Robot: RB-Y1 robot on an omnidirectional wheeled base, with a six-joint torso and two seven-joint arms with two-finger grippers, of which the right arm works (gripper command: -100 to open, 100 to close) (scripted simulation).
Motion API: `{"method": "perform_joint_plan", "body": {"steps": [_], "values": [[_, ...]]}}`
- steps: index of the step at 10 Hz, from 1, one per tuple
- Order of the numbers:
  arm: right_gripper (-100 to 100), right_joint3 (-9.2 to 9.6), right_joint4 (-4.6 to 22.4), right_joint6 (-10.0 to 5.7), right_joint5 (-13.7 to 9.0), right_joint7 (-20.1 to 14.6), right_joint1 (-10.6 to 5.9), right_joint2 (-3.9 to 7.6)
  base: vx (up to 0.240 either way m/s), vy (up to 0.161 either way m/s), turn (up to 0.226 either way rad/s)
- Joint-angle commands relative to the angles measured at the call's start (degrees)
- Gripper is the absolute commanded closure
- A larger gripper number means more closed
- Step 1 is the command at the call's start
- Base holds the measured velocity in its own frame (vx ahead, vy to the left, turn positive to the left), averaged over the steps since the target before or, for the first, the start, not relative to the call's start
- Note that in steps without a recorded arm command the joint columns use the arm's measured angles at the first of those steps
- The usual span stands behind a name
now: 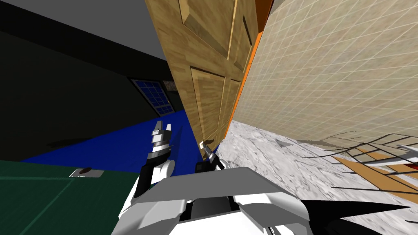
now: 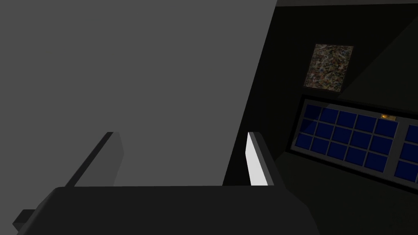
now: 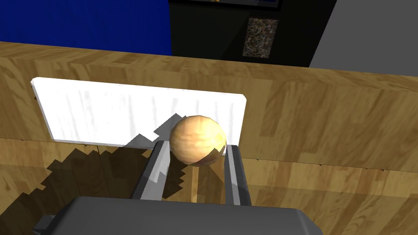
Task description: Push the door open
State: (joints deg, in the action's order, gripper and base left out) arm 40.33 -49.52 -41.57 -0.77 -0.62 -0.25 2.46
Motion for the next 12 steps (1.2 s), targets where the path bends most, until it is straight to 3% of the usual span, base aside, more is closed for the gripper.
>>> {"method": "perform_joint_plan", "body": {"steps": [1,4,5,10,12], "values": [[100,0.02,0.07,0.03,0.01,0.0,0.09,0.07,-0.02,-0.019,-0.001],[100,0.02,0.07,0.03,0.01,0.0,0.09,0.07,-0.007,-0.006,-0.001],[-100,0.0,-0.31,-0.13,-0.16,0.01,0.52,0.89,-0.12,-0.07,-0.07],[-100,-0.01,-0.91,-0.36,-0.41,0.04,1.17,0.84,-0.159,-0.093,-0.049],[-100,-0.32,-0.56,-0.62,-0.45,0.17,1.02,1.21,0.095,0.085,0.028]]}}
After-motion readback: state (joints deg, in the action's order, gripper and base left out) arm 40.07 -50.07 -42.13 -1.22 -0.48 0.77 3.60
